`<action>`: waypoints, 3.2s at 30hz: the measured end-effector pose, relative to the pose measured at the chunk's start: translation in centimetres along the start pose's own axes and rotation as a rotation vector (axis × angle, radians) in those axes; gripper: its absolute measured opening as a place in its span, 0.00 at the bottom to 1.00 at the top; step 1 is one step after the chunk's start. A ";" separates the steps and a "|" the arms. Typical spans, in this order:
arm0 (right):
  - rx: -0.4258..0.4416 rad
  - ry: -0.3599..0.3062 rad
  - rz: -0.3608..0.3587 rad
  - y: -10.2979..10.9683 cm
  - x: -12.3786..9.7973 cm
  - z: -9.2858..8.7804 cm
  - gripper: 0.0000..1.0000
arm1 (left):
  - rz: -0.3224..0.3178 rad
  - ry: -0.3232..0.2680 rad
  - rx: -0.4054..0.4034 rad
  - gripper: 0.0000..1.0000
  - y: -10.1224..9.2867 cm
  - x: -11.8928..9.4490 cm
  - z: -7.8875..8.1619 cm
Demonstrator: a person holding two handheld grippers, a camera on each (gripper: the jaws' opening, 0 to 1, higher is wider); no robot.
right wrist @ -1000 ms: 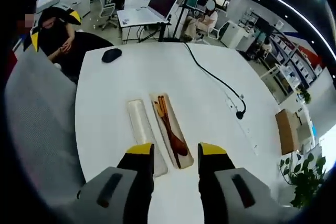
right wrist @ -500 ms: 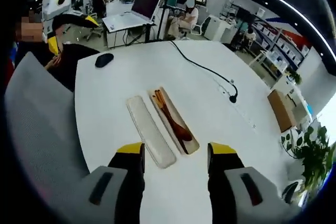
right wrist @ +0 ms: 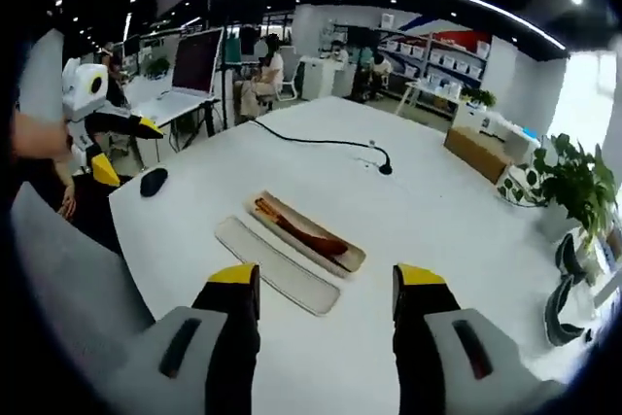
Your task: Arrange the utensils inside the cutlery case until each visible utensil rests in its matching compartment.
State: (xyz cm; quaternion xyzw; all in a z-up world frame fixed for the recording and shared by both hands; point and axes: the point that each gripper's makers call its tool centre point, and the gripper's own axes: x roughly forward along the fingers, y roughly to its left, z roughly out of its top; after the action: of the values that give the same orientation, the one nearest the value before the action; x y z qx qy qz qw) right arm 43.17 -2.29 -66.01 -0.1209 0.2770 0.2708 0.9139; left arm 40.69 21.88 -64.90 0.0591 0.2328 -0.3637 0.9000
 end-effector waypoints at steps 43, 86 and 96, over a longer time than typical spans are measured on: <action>-0.206 0.137 0.163 -0.9 10.8 -7.0 0.68 | 0.013 0.199 0.019 0.77 3.4 11.8 -7.5; -0.146 0.208 0.263 0.5 13.9 -10.8 0.54 | -0.046 0.343 0.126 0.61 2.2 16.3 -11.2; -0.147 0.202 0.267 1.2 12.9 -11.2 0.48 | -0.034 0.353 0.120 0.55 2.0 15.5 -11.7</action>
State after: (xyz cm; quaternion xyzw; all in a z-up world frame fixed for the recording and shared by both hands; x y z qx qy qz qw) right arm 46.58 0.09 -82.59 -0.1763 0.3604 0.3958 0.8261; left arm 47.37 16.79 -82.50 0.1718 0.3658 -0.3761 0.8338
